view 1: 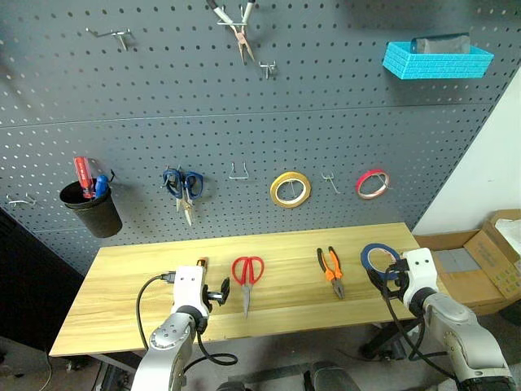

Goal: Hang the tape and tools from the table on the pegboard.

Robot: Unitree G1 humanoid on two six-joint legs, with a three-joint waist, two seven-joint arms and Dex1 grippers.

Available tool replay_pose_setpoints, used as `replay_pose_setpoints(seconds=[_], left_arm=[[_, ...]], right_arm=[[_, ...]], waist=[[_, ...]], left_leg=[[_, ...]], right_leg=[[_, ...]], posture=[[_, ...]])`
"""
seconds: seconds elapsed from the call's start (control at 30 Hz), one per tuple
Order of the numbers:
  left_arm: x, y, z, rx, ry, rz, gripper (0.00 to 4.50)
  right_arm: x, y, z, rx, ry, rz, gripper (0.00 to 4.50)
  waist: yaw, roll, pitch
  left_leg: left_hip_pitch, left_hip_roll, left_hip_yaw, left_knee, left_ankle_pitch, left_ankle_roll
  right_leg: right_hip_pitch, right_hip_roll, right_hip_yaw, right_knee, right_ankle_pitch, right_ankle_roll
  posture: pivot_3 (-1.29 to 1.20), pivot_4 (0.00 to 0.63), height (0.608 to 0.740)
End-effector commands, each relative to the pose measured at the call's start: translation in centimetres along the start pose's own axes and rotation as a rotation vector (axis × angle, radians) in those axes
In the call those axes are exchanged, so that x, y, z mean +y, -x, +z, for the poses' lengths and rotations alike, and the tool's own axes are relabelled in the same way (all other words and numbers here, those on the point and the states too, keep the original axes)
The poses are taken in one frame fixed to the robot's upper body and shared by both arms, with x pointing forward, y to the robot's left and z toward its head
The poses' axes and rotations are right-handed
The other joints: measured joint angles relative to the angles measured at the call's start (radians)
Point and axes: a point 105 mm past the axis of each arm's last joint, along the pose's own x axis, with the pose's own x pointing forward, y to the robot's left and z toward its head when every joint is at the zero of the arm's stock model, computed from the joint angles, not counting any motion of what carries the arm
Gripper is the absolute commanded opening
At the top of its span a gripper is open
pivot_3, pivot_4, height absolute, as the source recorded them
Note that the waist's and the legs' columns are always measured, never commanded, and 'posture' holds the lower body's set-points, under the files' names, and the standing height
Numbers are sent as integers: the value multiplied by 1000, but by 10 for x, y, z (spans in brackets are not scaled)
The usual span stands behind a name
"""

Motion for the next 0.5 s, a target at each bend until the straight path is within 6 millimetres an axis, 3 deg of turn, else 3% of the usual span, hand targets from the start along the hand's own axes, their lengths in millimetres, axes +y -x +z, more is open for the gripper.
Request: replay_pose_setpoints(seconds=[0.03, 0.27, 0.5], left_arm=[[12, 3, 21, -74, -1, 38, 4500], [22, 8, 19, -58, -9, 72, 4500], [16, 10, 18, -51, 9, 58, 4500]], right_arm=[[1, -3, 15, -58, 14, -1, 4484], [6, -9, 7, -30, 15, -13, 4484], [3, -11, 8, -28, 59, -29, 4484]], waist=[[2, 0, -1], [22, -1, -5], [25, -1, -5]], left_leg=[[0, 0, 0, 0, 0, 0], [1, 0, 0, 0, 0, 0], [1, 0, 0, 0, 0, 0]], right_leg=[[0, 0, 0, 0, 0, 0], [0, 0, 0, 0, 0, 0], [0, 0, 0, 0, 0, 0]], posture=[[-96, 0, 740], [-75, 13, 740], [-78, 20, 740]])
